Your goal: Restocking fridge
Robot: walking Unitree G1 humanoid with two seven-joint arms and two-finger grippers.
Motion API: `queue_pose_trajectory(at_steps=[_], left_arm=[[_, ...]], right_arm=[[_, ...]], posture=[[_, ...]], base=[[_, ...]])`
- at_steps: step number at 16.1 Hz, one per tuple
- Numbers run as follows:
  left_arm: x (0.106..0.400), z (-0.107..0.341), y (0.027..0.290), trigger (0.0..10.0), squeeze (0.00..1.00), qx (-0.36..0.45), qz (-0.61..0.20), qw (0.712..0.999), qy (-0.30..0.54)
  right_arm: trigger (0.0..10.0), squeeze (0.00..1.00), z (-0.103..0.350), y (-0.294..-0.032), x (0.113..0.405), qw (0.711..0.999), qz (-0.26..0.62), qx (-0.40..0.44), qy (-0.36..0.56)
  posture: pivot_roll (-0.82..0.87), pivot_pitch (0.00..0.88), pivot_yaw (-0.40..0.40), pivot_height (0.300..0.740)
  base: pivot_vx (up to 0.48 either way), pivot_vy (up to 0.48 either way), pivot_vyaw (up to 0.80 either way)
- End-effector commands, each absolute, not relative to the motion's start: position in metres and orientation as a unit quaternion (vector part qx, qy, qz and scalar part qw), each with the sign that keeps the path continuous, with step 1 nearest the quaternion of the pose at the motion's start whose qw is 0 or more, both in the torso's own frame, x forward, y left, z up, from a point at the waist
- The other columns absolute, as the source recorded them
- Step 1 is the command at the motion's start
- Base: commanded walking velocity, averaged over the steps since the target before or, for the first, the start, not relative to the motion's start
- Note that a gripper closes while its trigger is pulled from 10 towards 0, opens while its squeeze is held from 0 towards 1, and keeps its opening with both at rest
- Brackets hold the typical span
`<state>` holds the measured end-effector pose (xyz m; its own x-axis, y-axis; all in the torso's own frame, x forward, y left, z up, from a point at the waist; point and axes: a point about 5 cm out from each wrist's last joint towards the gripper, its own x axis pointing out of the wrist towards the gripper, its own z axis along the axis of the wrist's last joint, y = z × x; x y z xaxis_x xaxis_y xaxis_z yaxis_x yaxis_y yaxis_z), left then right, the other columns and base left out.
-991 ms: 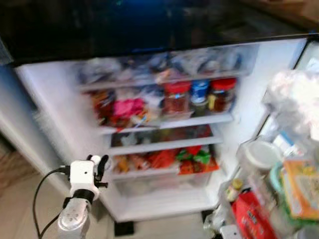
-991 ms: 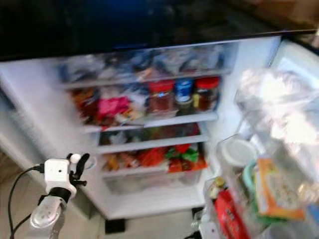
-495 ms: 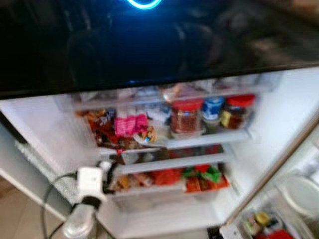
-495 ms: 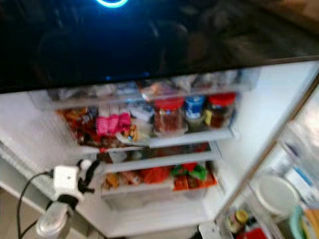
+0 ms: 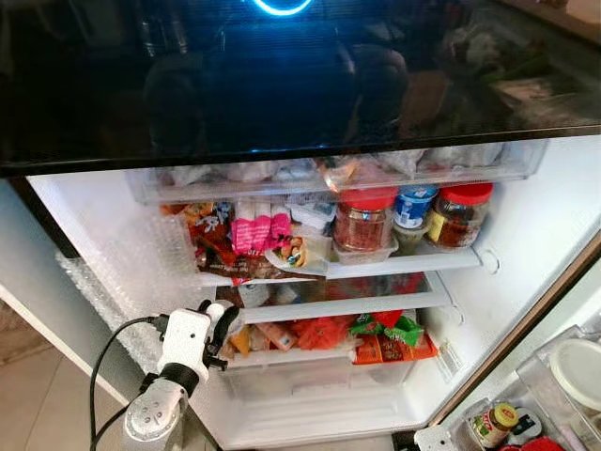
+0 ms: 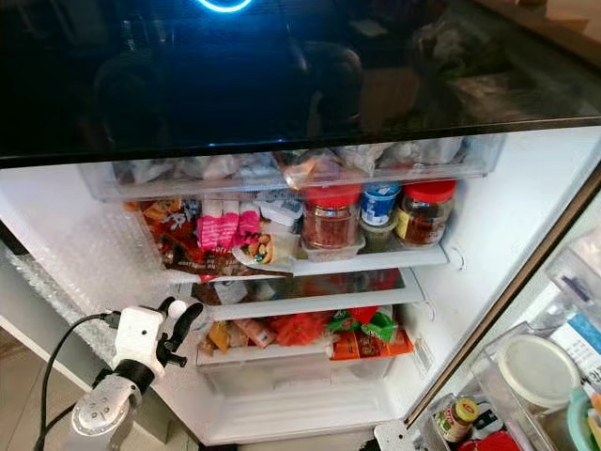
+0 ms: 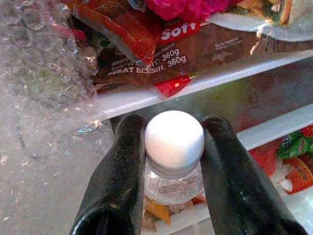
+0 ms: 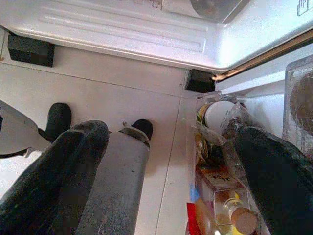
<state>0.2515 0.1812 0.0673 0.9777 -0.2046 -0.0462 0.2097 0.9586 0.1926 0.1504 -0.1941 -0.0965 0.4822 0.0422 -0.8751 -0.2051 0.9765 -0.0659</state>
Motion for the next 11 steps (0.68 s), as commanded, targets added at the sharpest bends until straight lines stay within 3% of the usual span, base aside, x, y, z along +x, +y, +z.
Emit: queue_pose_trajectory(at_steps=[1, 3, 7, 11], left_arm=[[0.254, 0.067, 0.178, 10.0, 0.0, 0.11, -0.12, 0.986, 0.017], [0.255, 0.065, 0.174, 10.0, 0.0, 0.116, -0.133, 0.984, 0.022], [0.257, 0.065, 0.168, 10.0, 0.0, 0.141, -0.157, 0.977, 0.021], [0.262, 0.063, 0.161, 10.0, 0.0, 0.196, -0.177, 0.964, 0.029]], right_arm=[[10.0, 0.0, -0.097, -0.194, 0.149, 0.856, 0.075, -0.084, 0.505], [10.0, 0.0, -0.096, -0.194, 0.15, 0.859, 0.072, -0.078, 0.501], [10.0, 0.0, -0.097, -0.194, 0.15, 0.859, 0.07, -0.075, 0.502], [10.0, 0.0, -0.096, -0.193, 0.151, 0.863, 0.076, -0.069, 0.495]], posture=[[0.01, 0.0, 0.029, 0.72], [0.01, 0.0, 0.029, 0.681], [0.01, 0.0, 0.027, 0.681], [0.0, 0.0, 0.028, 0.642]], base=[[0.0, 0.0, 0.0], [0.0, 0.0, 0.0], [0.0, 0.0, 0.0], [0.0, 0.0, 0.0]])
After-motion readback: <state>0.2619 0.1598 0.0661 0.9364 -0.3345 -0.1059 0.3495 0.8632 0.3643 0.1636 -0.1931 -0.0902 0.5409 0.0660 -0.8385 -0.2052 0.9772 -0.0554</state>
